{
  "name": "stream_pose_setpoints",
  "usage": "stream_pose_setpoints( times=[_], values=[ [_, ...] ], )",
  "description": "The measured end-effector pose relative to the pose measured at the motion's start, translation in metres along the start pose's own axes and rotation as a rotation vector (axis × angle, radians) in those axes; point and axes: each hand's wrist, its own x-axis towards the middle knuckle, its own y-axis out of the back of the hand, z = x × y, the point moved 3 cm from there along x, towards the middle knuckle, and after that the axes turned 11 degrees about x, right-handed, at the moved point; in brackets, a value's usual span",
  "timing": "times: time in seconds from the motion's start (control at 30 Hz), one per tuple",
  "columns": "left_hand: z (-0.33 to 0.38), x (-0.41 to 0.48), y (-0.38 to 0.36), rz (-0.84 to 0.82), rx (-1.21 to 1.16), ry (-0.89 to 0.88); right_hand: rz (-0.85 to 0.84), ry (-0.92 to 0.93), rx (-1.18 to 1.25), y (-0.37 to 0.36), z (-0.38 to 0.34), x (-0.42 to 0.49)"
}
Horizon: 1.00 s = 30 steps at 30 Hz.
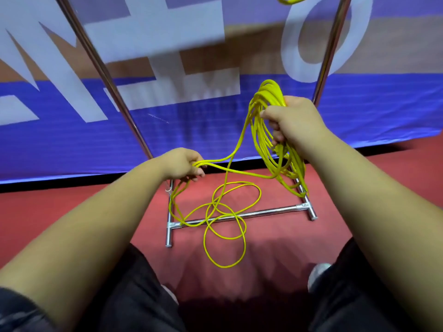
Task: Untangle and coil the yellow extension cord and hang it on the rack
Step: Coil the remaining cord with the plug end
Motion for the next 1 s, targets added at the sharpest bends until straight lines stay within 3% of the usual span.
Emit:
stream_pose_setpoints(
  times=[0.13, 0.23, 0.37, 0.5, 0.6, 0.77, 0.9, 1.0],
  values=[
    [0.006, -0.022, 0.009, -0.059, -0.175, -0.054, 0.021, 0.018, -0.044, 0.001, 0.004, 0.003],
    [0.011, -0.036, 0.006, -0.01, -0.173, -0.033, 0.042, 0.04, -0.125, 0.001, 0.007, 0.003],
    [0.022, -0.036, 0.015, 0.278, 0.216, -0.057, 0.048, 0.043, -0.21, 0.001, 0.011, 0.001],
    [0.042, -0.038, 0.022, 0.486, -0.017, -0.092, 0.062, 0.046, -0.267, 0.001, 0.013, 0.002],
    [0.047, -0.037, 0.026, 0.498, -0.276, -0.096, 0.089, 0.049, -0.316, 0.002, 0.016, 0.005],
    [0.048, -0.041, 0.04, 0.55, -0.356, -0.119, 0.212, 0.049, -0.327, 0.005, 0.021, 0.009],
    [0.05, -0.045, 0.03, 0.37, -0.361, -0.138, 0.219, 0.018, -0.129, 0.009, 0.024, 0.012],
    [0.053, -0.044, 0.024, 0.379, -0.41, -0.066, 0.148, -0.011, 0.048, 0.006, 0.022, 0.013]
  ],
)
